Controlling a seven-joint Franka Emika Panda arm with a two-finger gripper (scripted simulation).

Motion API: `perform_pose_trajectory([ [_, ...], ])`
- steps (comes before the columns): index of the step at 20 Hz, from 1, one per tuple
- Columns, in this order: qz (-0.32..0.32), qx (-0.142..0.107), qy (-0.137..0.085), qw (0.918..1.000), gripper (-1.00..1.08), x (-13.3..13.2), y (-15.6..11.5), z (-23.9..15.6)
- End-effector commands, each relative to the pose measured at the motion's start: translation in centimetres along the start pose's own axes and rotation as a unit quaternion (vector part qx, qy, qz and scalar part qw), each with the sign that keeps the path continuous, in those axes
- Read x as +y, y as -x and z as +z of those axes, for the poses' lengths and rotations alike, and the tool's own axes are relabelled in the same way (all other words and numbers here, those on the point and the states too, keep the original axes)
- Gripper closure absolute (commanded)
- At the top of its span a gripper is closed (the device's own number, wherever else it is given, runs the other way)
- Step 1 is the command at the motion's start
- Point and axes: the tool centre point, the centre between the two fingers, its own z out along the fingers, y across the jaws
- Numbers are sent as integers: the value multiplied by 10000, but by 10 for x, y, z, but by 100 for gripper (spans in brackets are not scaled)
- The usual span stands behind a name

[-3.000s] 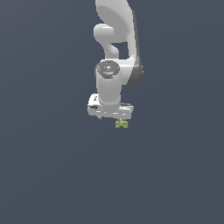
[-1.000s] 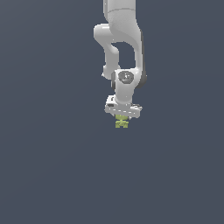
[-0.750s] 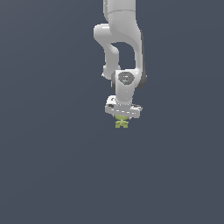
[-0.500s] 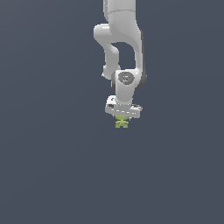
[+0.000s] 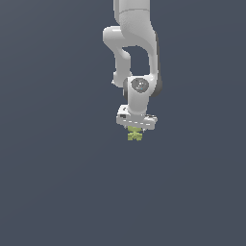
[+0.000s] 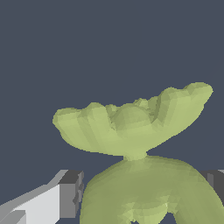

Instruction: Pick up the object and move it to a goal position.

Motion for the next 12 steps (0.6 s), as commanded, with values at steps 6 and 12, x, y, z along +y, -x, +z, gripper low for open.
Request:
perform_pose_trajectory([
  [6,-2,4,-2,10000,108,-18,-16,-28],
  [12,-1,4,0,10000,108,-43,-38,-65],
])
